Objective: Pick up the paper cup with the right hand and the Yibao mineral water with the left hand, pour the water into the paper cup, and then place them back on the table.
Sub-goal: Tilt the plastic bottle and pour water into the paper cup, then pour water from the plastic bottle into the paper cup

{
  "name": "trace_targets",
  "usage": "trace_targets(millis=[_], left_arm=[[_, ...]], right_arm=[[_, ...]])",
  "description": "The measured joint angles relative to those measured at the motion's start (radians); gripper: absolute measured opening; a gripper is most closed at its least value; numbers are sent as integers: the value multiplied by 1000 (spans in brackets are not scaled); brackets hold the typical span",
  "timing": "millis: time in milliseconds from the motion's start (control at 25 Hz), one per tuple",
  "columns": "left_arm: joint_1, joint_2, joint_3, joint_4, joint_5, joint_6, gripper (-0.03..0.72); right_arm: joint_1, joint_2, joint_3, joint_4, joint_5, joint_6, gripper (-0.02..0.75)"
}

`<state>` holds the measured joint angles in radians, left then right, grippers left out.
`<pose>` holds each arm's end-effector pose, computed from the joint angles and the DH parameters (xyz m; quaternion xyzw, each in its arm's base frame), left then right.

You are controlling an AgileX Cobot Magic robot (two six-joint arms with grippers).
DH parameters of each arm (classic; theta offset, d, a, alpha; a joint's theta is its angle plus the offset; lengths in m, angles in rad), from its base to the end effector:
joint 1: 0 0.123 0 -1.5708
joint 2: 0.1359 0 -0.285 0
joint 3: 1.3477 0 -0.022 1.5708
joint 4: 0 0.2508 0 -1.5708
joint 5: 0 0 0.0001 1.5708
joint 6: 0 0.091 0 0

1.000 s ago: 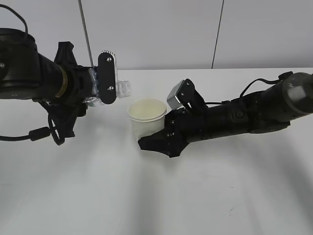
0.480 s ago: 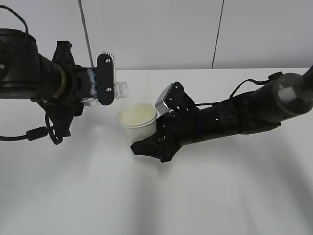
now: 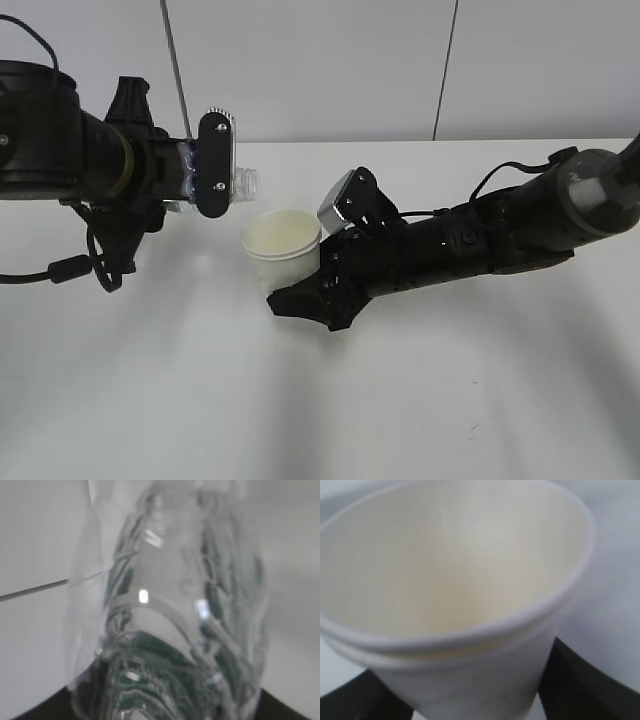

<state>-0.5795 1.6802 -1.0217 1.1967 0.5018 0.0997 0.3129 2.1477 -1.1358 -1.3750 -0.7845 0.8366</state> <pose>0.3156 -0.1578 0.2258 0.6551 0.6179 0.3249 0.2890 0.3647 0.1842 0.1076 -0.4605 0.7274 0.3124 0.4016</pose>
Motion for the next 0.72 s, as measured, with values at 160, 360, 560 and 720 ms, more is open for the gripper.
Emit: trace_targets(millis=[160, 360, 560, 720], left_arm=[[-19, 0, 0, 32, 17, 0, 332], [-25, 0, 0, 42, 21, 0, 331], [-25, 0, 0, 68, 24, 1, 331], [-25, 0, 0, 79, 29, 1, 331]], right_arm=[[0, 0, -2, 0, 0, 1, 515], [0, 0, -2, 0, 0, 6, 515], [0, 0, -2, 0, 0, 6, 515], [0, 0, -2, 0, 1, 6, 514]])
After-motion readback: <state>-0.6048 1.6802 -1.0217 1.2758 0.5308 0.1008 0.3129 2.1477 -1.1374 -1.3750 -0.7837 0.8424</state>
